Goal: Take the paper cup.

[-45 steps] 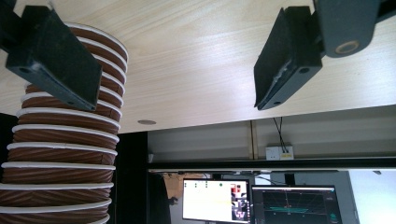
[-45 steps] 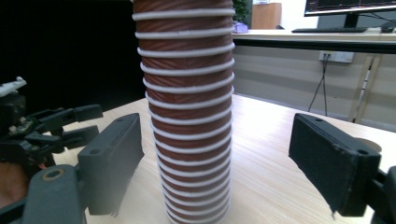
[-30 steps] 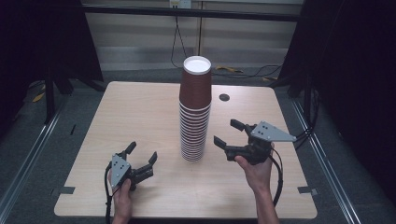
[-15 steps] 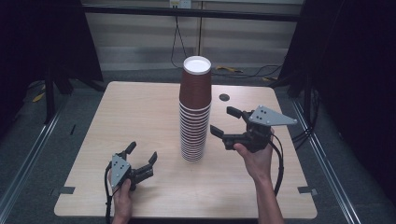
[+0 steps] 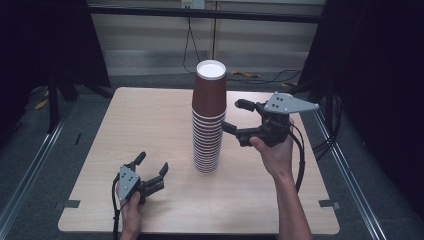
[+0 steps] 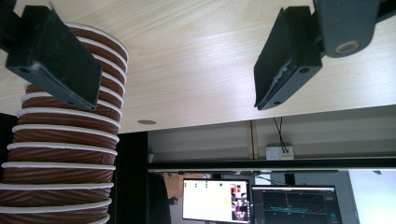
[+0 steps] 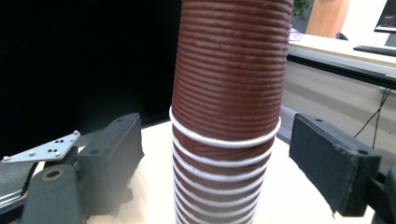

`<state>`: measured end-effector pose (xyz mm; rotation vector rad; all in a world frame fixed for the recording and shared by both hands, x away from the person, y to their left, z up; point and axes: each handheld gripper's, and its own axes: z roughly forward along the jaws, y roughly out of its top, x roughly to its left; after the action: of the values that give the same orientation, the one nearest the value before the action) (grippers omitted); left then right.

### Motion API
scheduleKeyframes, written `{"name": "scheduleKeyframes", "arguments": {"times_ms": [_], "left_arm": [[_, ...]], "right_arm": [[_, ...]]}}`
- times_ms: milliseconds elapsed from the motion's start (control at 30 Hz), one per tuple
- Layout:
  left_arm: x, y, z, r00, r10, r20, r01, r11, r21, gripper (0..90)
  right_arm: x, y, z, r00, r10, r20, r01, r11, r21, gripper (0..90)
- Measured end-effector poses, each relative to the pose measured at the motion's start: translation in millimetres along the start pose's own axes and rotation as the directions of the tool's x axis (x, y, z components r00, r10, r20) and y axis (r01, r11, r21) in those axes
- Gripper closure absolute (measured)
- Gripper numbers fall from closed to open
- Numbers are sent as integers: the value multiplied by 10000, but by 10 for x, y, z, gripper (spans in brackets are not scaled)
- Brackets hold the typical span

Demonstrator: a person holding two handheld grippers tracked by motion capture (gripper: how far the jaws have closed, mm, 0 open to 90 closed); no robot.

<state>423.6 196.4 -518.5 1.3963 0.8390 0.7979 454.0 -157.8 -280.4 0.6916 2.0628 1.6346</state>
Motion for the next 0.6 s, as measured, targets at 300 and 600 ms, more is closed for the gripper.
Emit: {"name": "scheduleKeyframes", "arguments": {"times_ms": [300,600], "left_arm": [[0,0,0,10000,-1,-4,1,10000,0,153],[-1,0,-1,10000,-9,-6,9,10000,-2,153]], "right_arm": [[-94,196,44,9999,-63,-87,64,9999,153,168],[-188,379,158,9996,-47,-280,60,9989,468,151]]}}
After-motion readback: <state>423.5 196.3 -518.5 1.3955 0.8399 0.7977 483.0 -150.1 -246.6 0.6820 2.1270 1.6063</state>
